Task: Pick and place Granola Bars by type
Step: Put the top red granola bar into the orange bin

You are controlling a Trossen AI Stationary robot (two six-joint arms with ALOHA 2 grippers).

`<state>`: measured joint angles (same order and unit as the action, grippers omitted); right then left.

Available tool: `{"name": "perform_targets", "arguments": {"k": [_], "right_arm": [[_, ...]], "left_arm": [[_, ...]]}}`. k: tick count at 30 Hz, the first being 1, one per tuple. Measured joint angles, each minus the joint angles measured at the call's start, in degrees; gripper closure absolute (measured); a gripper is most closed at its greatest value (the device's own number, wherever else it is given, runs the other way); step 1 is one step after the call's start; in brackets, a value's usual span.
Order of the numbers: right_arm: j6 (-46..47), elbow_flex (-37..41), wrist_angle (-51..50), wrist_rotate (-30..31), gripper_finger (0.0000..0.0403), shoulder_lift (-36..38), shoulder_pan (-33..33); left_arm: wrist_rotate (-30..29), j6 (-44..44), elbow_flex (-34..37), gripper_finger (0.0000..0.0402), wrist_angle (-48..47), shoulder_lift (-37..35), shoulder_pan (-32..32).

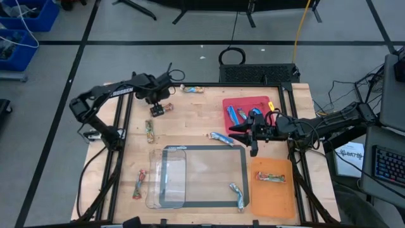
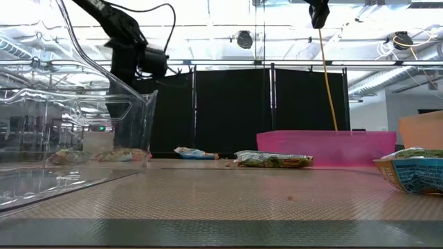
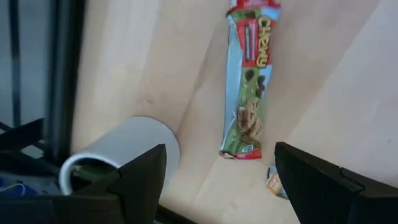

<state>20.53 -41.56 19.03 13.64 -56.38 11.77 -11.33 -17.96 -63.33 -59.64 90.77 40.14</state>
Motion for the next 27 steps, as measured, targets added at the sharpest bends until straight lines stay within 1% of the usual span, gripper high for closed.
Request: {"name": "perform_targets", "arguments": {"k": [5,10,16,19,24,27], "right_arm": [[0.9,0.0,0.0,-0.3,0.0272,0.0,0.0],[1.3,0.0,0.0,-0.4,0.0272,0.0,0.0],[2.3,0.0,0.0,-0.5,0.0272,0.0,0.0],[2.6,0.0,0.0,-1.9,0.0272,0.0,0.0],[3.6,0.0,0.0,-3.3,0.0272,0.0,0.0],[3.9,0.0,0.0,-3.4,0.0272,0.0,0.0]], "left_arm": [[4.6,-1.5,0.1,0.0114,0.1,2.8,1.2],[4.9,-2.5,0.1,0.0123,0.2,6.0,1.2],[5.4,-3.3,0.1,0.0116,0.9,9.4,1.2],[5.5,-3.9,0.1,0.0115,1.7,10.8,1.2],[7.3,-3.9,0.1,0.0124,3.0,12.9,1.2],[7.3,-3.7,0.1,0.0131,3.0,14.2,1.2]]}}
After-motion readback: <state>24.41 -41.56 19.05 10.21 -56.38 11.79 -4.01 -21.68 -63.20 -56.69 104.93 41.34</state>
